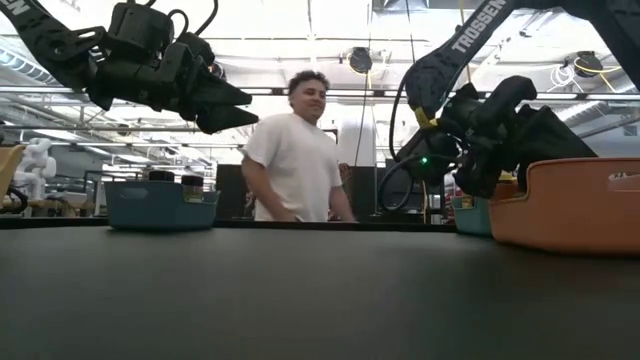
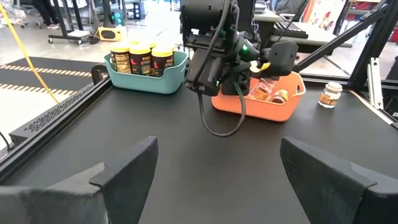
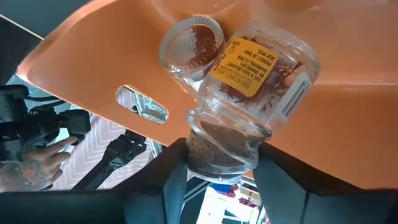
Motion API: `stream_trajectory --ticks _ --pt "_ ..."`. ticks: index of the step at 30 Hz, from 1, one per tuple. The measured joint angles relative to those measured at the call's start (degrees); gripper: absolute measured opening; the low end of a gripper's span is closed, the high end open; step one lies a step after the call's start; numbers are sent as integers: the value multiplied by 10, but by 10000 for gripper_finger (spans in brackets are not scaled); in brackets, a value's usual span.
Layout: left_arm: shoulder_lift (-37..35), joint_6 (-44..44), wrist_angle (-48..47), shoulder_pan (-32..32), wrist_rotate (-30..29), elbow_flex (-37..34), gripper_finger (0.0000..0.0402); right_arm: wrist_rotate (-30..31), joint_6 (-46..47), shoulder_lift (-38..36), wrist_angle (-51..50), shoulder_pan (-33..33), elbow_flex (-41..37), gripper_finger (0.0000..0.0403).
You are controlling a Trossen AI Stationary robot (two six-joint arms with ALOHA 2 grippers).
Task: Sort spices by type
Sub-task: Adjust the brown spice bottle into the orange bin
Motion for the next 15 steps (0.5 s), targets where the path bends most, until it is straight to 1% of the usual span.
stream_trajectory --ticks 5,9,12,15 --pt "0 0 0 0 0 0 341 2 0 0 0 1 0 196" --pt "0 0 0 0 0 0 341 2 2 0 0 1 0 220" --pt "0 0 0 0 0 0 341 2 7 -1 0 1 0 230" --pt "0 0 0 0 0 0 341 2 19 -9 -1 1 3 233"
